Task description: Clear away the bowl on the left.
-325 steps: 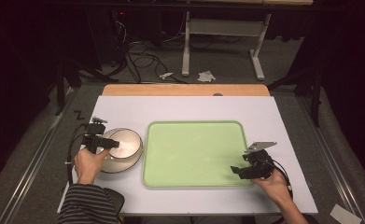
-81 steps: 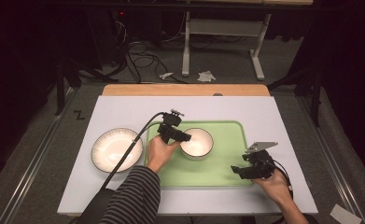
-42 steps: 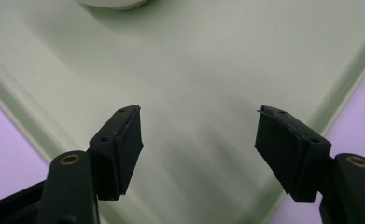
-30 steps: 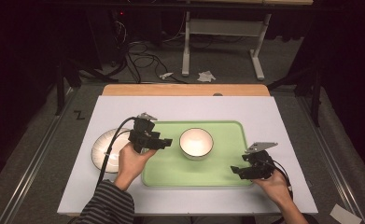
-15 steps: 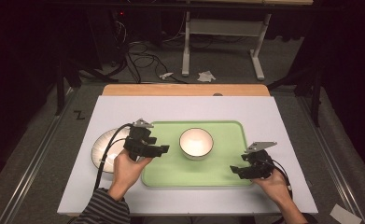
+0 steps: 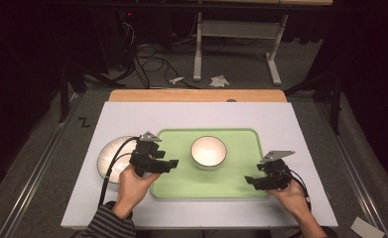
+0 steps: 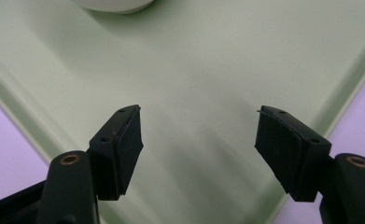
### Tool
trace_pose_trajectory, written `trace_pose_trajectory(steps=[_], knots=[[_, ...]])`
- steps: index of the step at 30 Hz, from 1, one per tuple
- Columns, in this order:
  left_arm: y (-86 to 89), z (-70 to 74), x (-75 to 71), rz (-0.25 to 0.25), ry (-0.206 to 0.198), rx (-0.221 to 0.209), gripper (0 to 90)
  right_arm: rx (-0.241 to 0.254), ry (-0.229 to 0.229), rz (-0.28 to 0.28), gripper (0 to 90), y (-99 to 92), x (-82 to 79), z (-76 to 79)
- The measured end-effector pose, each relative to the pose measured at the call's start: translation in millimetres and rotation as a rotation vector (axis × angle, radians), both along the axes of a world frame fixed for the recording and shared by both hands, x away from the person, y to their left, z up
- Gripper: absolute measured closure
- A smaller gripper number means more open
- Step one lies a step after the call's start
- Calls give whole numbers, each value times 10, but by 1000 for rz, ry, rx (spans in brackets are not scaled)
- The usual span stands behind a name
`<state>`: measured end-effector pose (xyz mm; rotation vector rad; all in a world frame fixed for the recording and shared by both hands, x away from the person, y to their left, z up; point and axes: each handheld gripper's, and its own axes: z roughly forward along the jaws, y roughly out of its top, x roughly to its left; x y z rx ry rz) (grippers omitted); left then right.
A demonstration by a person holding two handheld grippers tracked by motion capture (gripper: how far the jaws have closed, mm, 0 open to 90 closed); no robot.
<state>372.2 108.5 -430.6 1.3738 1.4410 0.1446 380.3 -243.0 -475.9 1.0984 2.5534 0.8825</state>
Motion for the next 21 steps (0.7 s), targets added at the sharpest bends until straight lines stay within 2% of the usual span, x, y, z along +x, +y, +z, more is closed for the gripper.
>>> trace_pose_trajectory(steps=[1,4,14,17,21], knots=[[2,-23,-16,-13,5,15,374,-1,1,-1,332,2,-2,1],[-2,-60,-24,-21,10,23,374,-4,4,1,332,2,0,-1],[-53,-166,-57,-26,45,45,374,0,5,-2,332,9,-8,4],[-83,-244,-51,-39,64,77,374,1,3,0,332,7,-8,6],[-105,-298,-43,-45,72,94,376,-1,3,1,332,10,-10,7]])
